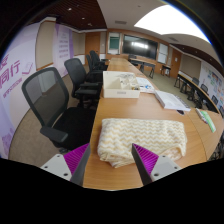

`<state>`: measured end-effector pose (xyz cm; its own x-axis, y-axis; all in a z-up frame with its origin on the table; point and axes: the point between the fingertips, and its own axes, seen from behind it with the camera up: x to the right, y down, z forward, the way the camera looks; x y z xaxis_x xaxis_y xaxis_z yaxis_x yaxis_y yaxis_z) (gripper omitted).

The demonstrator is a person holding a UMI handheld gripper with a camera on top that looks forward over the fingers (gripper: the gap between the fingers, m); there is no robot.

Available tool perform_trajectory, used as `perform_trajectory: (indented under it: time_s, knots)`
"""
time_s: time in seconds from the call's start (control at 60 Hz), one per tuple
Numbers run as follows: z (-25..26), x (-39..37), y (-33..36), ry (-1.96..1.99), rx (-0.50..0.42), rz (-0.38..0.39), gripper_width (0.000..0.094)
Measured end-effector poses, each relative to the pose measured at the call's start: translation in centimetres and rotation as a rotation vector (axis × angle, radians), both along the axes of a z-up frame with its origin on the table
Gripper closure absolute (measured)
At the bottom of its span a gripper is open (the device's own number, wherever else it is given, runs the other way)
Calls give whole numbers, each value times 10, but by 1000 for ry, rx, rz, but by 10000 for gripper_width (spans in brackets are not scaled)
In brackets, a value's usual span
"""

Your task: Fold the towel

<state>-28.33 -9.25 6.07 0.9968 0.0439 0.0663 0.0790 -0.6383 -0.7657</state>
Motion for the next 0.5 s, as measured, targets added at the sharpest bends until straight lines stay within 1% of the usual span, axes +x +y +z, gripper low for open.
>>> perform_trajectory:
  time_s: [0.133,0.2,0.233,0.267,0.317,0.367,0.417,0.467,0.5]
  knots:
    - [-41,2,48,-44,-43,29,115]
    - [-63,4,58,-50,-78,41,167]
    - [-69,3,60,-47,-90,50,214]
    - [-66,2,67,-42,-64,59,308]
    - [-67,11,72,-86,-61,67,538]
    - [-67,18,71,-119,-57,67,728]
    - [-67,22,70,-137,-56,71,833]
    - [-65,24,71,-157,-60,92,882]
    - [-65,24,71,-166,-66,101,890]
